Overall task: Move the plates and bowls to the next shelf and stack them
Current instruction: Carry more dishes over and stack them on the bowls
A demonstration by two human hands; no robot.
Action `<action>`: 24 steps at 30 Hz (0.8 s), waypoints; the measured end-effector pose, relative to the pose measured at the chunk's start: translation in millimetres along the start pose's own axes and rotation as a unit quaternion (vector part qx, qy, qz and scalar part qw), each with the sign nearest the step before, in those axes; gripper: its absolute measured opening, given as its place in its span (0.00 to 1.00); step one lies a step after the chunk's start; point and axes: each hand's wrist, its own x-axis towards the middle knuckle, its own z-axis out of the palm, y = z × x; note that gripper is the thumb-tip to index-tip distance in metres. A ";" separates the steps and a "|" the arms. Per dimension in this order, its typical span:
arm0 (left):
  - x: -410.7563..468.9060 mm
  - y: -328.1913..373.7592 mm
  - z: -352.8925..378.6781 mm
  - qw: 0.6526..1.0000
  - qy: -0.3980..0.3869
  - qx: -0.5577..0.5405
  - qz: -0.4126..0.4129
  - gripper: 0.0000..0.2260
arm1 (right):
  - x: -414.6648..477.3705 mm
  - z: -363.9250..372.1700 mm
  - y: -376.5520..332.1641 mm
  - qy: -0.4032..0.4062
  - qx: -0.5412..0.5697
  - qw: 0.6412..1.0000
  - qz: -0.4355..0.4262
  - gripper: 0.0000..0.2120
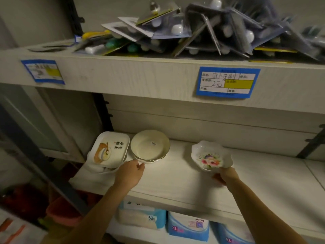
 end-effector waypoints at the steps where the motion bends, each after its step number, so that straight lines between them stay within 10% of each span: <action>1: 4.4 0.8 -0.1 1.000 -0.016 0.000 -0.015 0.14 | -5.7 -1.6 -1.0 -0.005 -0.006 1.000 -0.008 0.11; 12: 61.0 2.7 10.5 0.963 -0.071 -0.182 -0.187 0.22 | -92.3 -39.4 -6.2 -0.042 -0.038 0.994 -0.097 0.14; 24: 83.0 2.6 15.8 0.939 -0.066 -0.271 -0.201 0.08 | -116.6 -59.4 1.1 -0.020 -0.055 0.995 -0.083 0.10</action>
